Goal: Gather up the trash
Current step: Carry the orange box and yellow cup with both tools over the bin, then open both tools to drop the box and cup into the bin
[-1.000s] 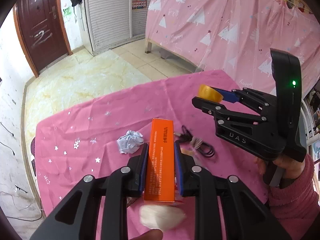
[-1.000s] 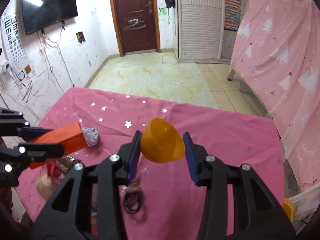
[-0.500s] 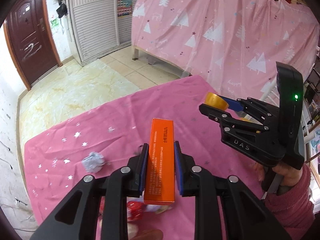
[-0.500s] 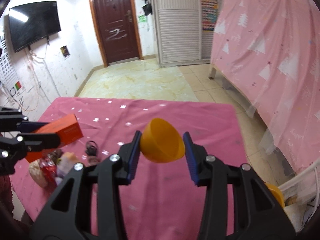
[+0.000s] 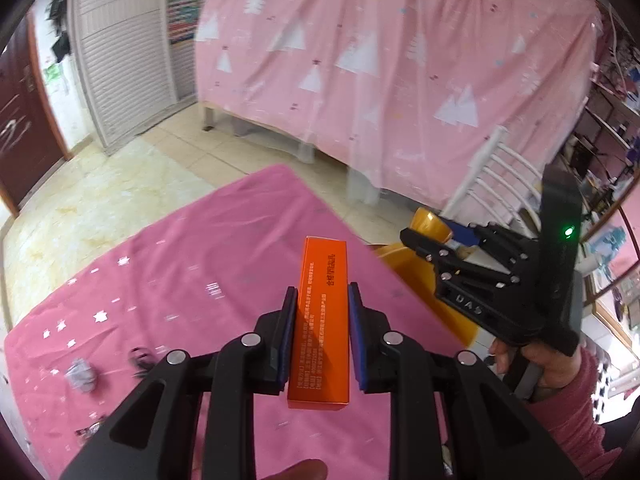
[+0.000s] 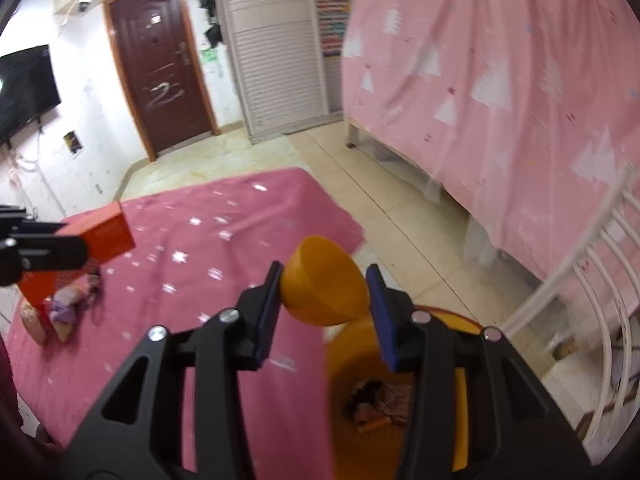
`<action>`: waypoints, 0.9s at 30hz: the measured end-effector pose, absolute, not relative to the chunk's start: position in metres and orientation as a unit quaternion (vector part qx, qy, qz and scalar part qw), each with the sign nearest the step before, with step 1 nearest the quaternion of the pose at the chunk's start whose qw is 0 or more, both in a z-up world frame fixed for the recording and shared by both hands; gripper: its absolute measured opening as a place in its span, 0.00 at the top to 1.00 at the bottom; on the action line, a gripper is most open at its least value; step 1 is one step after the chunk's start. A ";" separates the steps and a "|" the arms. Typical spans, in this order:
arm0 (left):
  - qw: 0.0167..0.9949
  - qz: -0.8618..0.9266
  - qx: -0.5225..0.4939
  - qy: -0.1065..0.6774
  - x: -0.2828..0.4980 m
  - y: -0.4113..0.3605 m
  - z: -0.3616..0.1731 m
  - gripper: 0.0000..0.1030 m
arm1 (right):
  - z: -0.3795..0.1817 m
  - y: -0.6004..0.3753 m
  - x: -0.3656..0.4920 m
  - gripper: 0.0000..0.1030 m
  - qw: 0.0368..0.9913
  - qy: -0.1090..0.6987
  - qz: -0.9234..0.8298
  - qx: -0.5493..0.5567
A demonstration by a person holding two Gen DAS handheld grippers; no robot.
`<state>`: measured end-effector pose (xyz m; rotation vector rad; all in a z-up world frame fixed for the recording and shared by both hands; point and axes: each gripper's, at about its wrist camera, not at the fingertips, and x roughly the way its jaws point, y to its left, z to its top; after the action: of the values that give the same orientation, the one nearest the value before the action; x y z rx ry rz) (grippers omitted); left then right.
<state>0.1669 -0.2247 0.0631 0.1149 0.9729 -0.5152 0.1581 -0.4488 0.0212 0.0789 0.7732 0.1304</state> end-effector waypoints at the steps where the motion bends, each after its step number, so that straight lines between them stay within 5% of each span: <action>1: 0.848 -0.250 0.056 0.463 0.167 -0.235 0.062 0.83 | 0.016 -0.460 0.155 0.61 0.922 0.380 0.055 0.043; 27: 0.792 -0.287 0.097 0.529 0.178 -0.400 -0.009 0.82 | -0.081 -0.555 0.127 0.61 0.879 0.464 0.018 0.108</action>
<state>0.1778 -0.4000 -0.0092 0.2097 1.1388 -0.6183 0.1270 -0.5551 -0.0808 0.2245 0.9680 0.0382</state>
